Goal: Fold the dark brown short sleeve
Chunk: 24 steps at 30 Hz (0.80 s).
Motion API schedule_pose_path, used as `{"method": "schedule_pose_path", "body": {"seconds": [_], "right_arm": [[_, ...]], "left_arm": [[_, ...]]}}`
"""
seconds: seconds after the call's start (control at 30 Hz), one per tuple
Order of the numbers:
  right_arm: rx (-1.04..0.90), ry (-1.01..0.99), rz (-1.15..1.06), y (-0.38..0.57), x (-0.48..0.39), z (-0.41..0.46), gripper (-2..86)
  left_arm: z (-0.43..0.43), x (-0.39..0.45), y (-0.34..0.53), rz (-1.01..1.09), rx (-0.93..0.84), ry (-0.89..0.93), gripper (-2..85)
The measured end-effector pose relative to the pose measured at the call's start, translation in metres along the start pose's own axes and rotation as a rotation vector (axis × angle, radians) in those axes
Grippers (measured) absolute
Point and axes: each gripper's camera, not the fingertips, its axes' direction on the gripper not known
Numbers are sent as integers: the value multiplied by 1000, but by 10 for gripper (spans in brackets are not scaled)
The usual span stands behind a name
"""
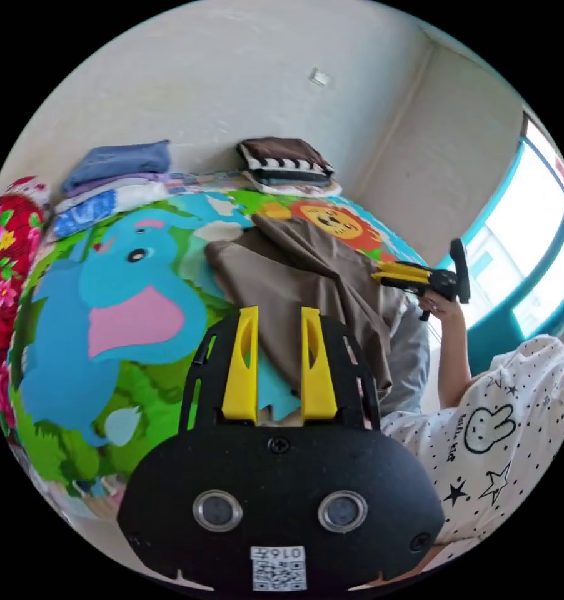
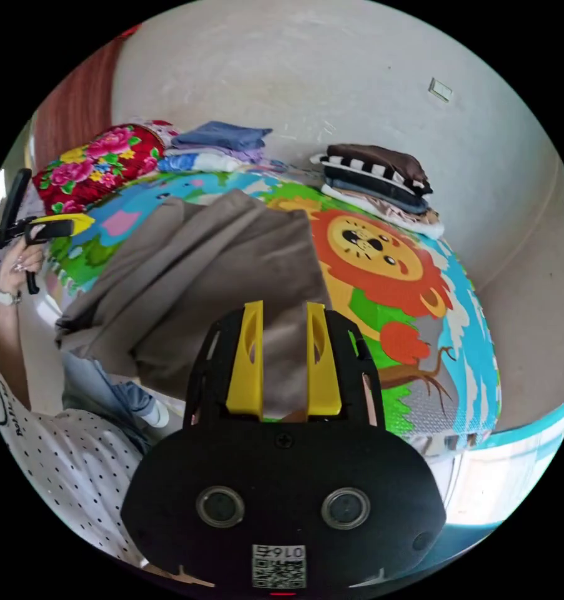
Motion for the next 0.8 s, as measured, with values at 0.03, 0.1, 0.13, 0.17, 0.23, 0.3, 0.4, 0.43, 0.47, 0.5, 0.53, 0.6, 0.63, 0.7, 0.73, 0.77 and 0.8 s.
{"method": "schedule_pose_path", "body": {"seconds": [0.03, 0.1, 0.13, 0.17, 0.23, 0.3, 0.4, 0.43, 0.47, 0.5, 0.53, 0.6, 0.63, 0.7, 0.73, 0.77, 0.8], "right_arm": [[-30, 14, 9, 3, 0, 1, 107], [-25, -19, 32, 8, 1, -1, 109], [-19, -36, 42, 11, -1, -3, 106], [-12, -41, 28, 15, -4, -4, 95], [5, -63, -28, 19, -13, -6, 57], [10, -32, -60, 22, -22, -7, 26], [18, 27, -136, 22, -33, -14, 7], [39, 31, -139, 20, -33, -19, 4], [76, 31, -128, 17, -31, -26, 2], [99, 32, -121, 16, -29, -30, 1], [159, 40, -106, 12, -27, -41, 0], [301, 91, -50, 8, -22, -63, -1], [409, 156, 0, 9, -20, -81, -1], [628, 280, 112, 23, -18, -109, -2], [784, 370, 154, 39, -18, -124, -2], [867, 431, 164, 54, -18, -133, -2], [869, 442, 164, 59, -16, -135, -2]], "left_arm": [[9, 7, -4, 23, -22, 8, 89], [43, 28, -13, 89, -135, -28, 87], [52, 31, -14, 102, -169, -53, 85], [57, 36, -14, 120, -172, -90, 81], [50, 39, -14, 145, -160, -101, 51], [35, 29, -17, 138, -159, -118, 5], [0, 9, -23, 93, -90, -252, -6], [-9, 4, -25, 80, -65, -281, -7], [-30, -5, -31, 50, 12, -331, -8], [-54, -13, -38, 24, 102, -361, -8], [-67, -16, -41, 9, 151, -370, -9], [-126, -20, -45, -23, 395, -412, -9], [-139, -19, -44, -33, 458, -431, -9], [-181, -18, -26, -43, 690, -493, -9], [-186, -19, -21, -44, 719, -511, -9], [-191, -26, -13, -57, 718, -546, -9], [-188, -39, -7, -95, 658, -571, -8]]}}
